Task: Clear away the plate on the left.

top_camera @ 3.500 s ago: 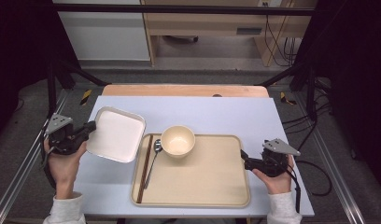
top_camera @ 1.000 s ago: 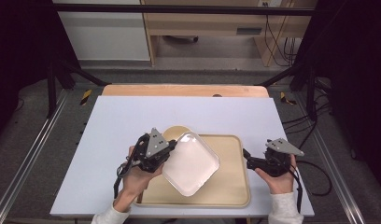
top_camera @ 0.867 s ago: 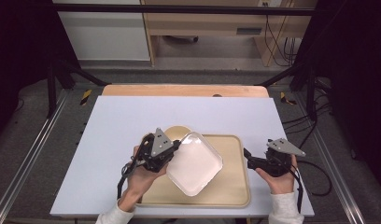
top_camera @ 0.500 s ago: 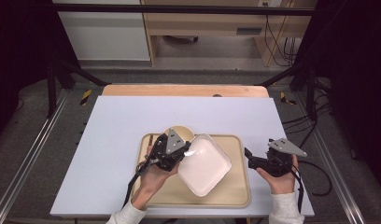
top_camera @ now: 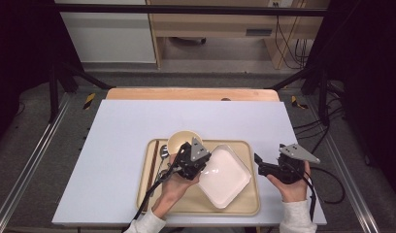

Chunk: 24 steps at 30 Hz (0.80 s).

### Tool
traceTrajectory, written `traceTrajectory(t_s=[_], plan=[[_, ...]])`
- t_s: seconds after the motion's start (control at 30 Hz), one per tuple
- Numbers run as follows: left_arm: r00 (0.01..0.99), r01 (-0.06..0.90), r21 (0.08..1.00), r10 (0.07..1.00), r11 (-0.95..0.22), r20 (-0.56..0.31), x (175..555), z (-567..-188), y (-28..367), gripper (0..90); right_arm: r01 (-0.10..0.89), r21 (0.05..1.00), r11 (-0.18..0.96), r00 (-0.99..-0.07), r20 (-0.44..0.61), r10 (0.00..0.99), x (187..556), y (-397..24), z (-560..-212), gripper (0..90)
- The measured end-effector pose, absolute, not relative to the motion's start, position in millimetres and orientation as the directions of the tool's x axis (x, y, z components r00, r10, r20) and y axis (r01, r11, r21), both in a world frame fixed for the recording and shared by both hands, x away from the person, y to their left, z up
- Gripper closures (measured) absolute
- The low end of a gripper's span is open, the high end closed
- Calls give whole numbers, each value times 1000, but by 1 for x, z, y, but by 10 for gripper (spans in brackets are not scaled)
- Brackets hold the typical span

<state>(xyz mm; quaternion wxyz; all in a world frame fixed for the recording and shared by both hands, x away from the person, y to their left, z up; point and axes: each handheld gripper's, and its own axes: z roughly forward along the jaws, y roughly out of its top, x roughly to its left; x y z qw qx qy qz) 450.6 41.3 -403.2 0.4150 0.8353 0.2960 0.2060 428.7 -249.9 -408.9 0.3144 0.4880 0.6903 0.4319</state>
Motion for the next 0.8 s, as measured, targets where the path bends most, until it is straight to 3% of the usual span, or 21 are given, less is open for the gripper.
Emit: traceTrajectory(t_s=[0.43,0.8], plan=[[740,376,807,671,-455,34,461,-420,29,890,401,904,148,-328,-10,945,428,-250,-408,61],[745,392,787,667,-477,34,466,-432,25,886,404,903,149,-332,-7,943,428,-249,-408,60]])
